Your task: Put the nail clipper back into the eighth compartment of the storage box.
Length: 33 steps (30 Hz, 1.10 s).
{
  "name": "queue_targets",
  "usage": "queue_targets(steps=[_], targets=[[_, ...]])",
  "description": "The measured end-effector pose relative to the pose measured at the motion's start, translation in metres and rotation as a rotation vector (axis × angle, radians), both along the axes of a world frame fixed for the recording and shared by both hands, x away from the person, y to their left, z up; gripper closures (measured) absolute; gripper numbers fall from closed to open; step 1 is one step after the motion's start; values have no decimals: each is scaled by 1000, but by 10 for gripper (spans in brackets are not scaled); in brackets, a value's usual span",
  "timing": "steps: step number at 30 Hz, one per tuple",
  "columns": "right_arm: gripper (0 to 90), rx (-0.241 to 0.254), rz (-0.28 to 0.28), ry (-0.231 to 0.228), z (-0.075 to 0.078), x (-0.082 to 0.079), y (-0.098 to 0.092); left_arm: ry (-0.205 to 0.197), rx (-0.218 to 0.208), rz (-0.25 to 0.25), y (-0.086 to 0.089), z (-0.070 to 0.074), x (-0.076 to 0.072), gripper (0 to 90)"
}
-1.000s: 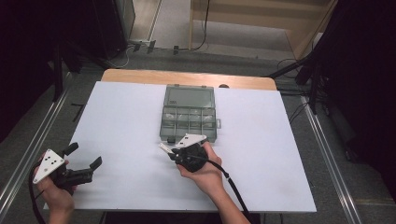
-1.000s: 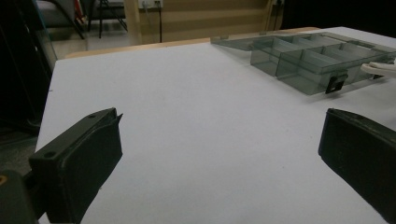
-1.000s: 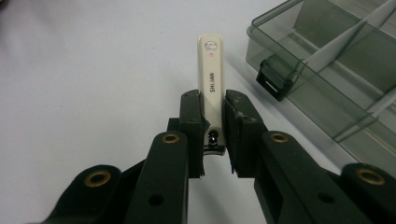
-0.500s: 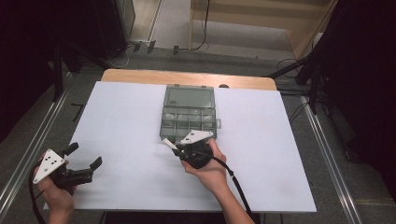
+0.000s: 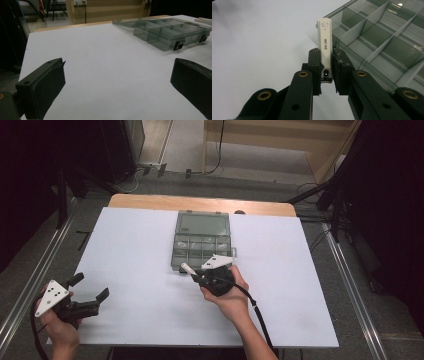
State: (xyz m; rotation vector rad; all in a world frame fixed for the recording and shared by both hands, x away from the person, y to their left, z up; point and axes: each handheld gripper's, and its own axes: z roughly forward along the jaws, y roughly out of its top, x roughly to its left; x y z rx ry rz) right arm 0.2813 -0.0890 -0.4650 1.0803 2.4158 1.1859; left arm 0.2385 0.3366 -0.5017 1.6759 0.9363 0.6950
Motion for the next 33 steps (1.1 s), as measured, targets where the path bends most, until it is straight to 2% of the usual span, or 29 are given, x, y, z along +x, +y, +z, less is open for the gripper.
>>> queue_targets(steps=[19, 33], targets=[[796, 18, -77, -8, 6, 9, -30, -25, -35, -7, 4, 3, -3, 0], [796, 29, -118, -2, 5, 19, -47, -33, -9, -7, 1, 5, -3, 0]])
